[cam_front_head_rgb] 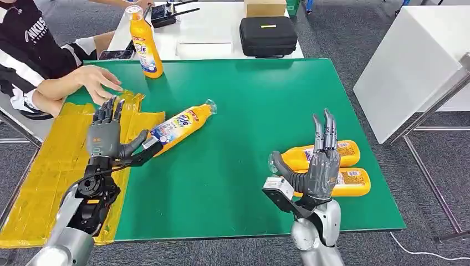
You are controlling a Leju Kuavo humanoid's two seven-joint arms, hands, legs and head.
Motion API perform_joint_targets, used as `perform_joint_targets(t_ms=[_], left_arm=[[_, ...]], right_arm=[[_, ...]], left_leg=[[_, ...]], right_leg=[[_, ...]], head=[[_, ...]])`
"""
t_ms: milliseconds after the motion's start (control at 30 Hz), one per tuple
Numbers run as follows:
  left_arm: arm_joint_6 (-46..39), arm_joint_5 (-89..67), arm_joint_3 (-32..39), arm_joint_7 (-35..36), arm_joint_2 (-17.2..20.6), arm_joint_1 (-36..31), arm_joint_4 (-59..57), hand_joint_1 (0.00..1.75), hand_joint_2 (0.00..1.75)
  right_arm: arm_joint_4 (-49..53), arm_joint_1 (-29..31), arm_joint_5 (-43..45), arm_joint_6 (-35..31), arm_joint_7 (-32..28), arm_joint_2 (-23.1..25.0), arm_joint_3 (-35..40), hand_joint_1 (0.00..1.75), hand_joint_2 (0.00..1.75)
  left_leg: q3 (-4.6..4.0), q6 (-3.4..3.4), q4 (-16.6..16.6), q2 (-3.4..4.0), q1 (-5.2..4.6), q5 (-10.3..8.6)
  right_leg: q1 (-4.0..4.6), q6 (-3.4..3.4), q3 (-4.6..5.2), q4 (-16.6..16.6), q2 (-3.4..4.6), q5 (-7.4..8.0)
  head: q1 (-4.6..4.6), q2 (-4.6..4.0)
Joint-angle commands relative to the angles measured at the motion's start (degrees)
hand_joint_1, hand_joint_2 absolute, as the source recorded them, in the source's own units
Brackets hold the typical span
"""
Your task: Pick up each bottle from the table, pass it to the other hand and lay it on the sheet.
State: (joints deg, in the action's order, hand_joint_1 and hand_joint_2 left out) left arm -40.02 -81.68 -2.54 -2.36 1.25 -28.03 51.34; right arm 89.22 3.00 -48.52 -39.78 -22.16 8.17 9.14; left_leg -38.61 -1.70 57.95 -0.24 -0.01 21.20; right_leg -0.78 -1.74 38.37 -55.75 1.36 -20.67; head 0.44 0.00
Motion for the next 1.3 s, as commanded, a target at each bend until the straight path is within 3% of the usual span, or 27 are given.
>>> perform_joint_targets(t_ms=[33, 67, 167, 200, 233, 267, 367, 500, 700, 800, 833, 1000, 1300], left_arm=[[22.5, 50.4, 8.1, -27.6, -9.6, 8.0, 10.1, 0.00, 0.00], [21.0, 54.2, 5.2, -25.9, -9.1, 9.9, 12.7, 0.00, 0.00], [19.6, 56.3, 2.5, -24.5, -7.6, 9.9, 12.9, 0.00, 0.00], [19.8, 57.7, 1.7, -24.9, -7.2, 9.6, 12.8, 0.00, 0.00], [20.0, 58.6, 0.8, -25.1, -6.9, 9.7, 13.4, 0.00, 0.00], [20.0, 58.8, 0.6, -25.2, -6.9, 9.9, 13.8, 0.00, 0.00], [20.6, 61.6, -0.6, -25.4, -6.9, 11.8, 17.7, 0.00, 0.00], [20.6, 61.7, -0.7, -25.4, -6.9, 11.9, 18.0, 0.00, 0.00], [20.6, 61.7, -0.7, -25.4, -6.8, 12.0, 18.1, 0.00, 0.00], [20.6, 61.7, -0.7, -25.4, -6.8, 12.0, 18.1, 0.00, 0.00], [20.8, 62.3, -0.7, -25.5, -6.8, 12.1, 18.5, 0.00, 1.75], [21.0, 63.0, -1.6, -25.3, -6.8, 12.9, 20.5, 0.00, 1.75], [20.8, 65.1, -2.5, -26.3, -6.7, 10.5, 16.8, 0.00, 1.75]], right_arm=[[-18.3, 16.1, -35.9, 27.7, 27.4, -22.6, 8.5, 0.00, 1.75], [-22.6, 18.1, -35.5, 25.7, 24.2, -22.5, 6.2, 0.00, 1.75], [-23.4, 18.0, -36.6, 24.8, 22.8, -21.2, 4.5, 0.00, 1.75], [-23.1, 17.9, -37.1, 26.7, 22.9, -21.2, 4.4, 0.00, 1.75], [-23.5, 18.4, -37.2, 27.8, 22.9, -21.5, 4.4, 0.00, 1.75], [-23.9, 18.7, -37.0, 28.1, 22.8, -21.6, 4.2, 0.00, 1.75], [-26.2, 20.7, -35.5, 26.8, 21.9, -21.3, 2.4, 0.00, 1.75], [-26.3, 20.9, -35.5, 26.8, 21.9, -21.3, 2.4, 0.00, 1.75], [-26.3, 20.8, -35.5, 26.9, 21.9, -21.2, 2.4, 0.00, 1.75], [-26.3, 20.8, -35.5, 26.9, 21.9, -21.2, 2.4, 0.00, 1.75], [-26.4, 20.9, -35.0, 26.7, 22.0, -21.1, 1.8, 0.00, 1.75], [-29.0, 22.1, -33.0, 26.8, 21.1, -22.7, -1.3, 0.00, 1.75], [-33.6, 23.5, -26.4, 36.2, 15.8, -24.7, -3.7, 0.00, 1.75]], left_leg=[[0.26, 0.04, 0.1, 0.02, 0.02, 0.13], [0.48, 0.01, 0.1, 0.19, -0.03, 0.24], [0.47, -0.05, 0.0, 0.19, -0.13, 0.20], [0.64, -0.07, 0.0, -0.12, -0.21, 0.22], [0.25, -0.26, 0.1, -0.49, -0.25, -0.09], [0.23, -0.39, 0.1, -0.44, -0.22, -0.07], [0.27, -0.30, 0.1, -0.08, -0.35, 0.10], [0.07, -0.41, 0.1, -0.41, -0.35, -0.06], [0.29, -0.34, 0.1, -0.25, -0.33, 0.07], [0.01, -0.43, 0.0, -0.32, -0.36, -0.09], [0.22, -0.36, 0.1, -0.25, -0.34, 0.04], [0.12, -0.39, 0.1, -0.34, -0.36, 0.00], [0.00, -0.43, 0.0, -0.43, -0.38, -0.12]], right_leg=[[0.04, 0.02, -0.29, 0.0, -0.09, -0.08], [0.00, -0.01, -0.48, 0.1, 0.04, -0.12], [-0.05, -0.08, -0.53, 0.2, 0.04, 0.05], [-0.14, -0.07, -0.70, 0.1, -0.31, -0.11], [-0.19, -0.06, -0.39, 0.1, -0.57, -0.28], [-0.13, -0.09, -0.47, 0.1, -0.58, -0.25], [-0.28, -0.25, -0.42, 0.0, -0.38, -0.06], [-0.29, -0.34, -0.31, 0.0, -0.58, -0.05], [-0.26, -0.29, -0.50, 0.0, -0.56, -0.14], [-0.30, -0.36, -0.24, 0.1, -0.53, 0.00], [-0.27, -0.31, -0.43, 0.0, -0.51, -0.10], [-0.29, -0.34, -0.35, 0.0, -0.59, -0.09], [-0.32, -0.38, -0.25, 0.1, -0.65, 0.00]], head=[[0.00, 0.00], [0.00, 0.00], [-0.22, 0.00], [-0.15, 0.00], [0.07, 0.00], [0.46, 0.00], [0.37, 0.00], [0.42, 0.00], [0.44, 0.00], [0.44, 0.00], [0.44, 0.00], [0.42, 0.00], [0.44, 0.00]])
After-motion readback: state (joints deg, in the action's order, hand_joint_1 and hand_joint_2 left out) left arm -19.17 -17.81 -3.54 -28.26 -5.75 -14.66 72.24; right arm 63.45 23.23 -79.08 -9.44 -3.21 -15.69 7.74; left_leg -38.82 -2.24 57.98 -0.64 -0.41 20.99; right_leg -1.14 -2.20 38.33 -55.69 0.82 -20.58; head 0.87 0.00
